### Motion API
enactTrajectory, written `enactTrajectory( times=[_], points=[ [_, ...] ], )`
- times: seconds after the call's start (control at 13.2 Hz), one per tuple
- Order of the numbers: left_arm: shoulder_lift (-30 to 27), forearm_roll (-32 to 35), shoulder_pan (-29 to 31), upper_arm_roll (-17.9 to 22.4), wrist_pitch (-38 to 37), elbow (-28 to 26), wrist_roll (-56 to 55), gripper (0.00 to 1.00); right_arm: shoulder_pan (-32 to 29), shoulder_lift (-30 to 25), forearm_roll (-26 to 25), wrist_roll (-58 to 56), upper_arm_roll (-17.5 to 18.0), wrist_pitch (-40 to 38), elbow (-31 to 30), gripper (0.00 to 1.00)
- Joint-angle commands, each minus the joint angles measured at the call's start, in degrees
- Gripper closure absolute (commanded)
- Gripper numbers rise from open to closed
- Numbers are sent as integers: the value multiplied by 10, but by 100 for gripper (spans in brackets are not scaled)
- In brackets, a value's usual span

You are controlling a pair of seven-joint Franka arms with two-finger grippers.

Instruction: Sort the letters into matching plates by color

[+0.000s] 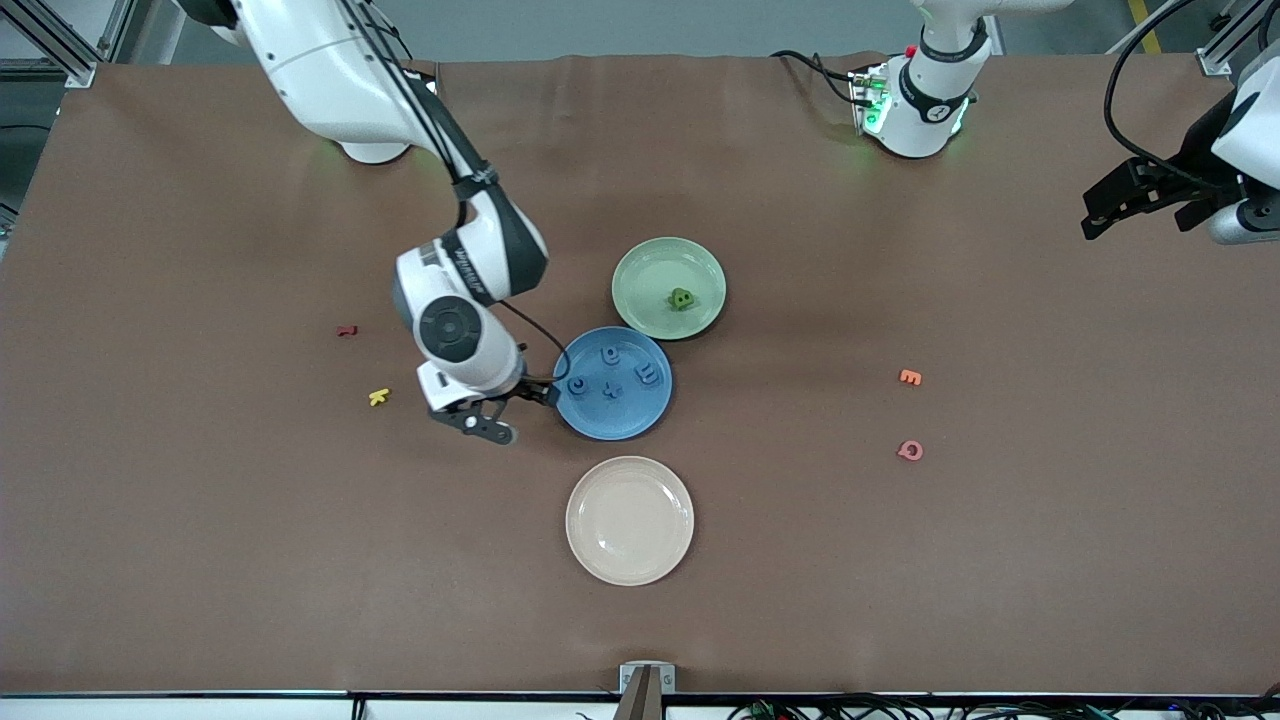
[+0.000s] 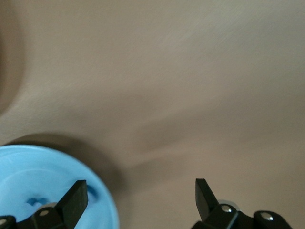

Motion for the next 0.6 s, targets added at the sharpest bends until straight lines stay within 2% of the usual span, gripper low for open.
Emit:
enactTrajectory(
  times=[0.0, 0.15, 0.53],
  points=[
    [5, 10, -2, -1, -17, 20, 7, 0, -53, -79, -19, -90, 6, -56, -53, 0],
    [5, 9, -3, -2, -17, 21, 7, 0, -93, -119, -58, -146, 7, -129, -50, 0],
    [0, 2, 0, -2, -26, 19, -3, 0, -180, -207, -72, -258, 6, -254, -40, 0]
  ],
)
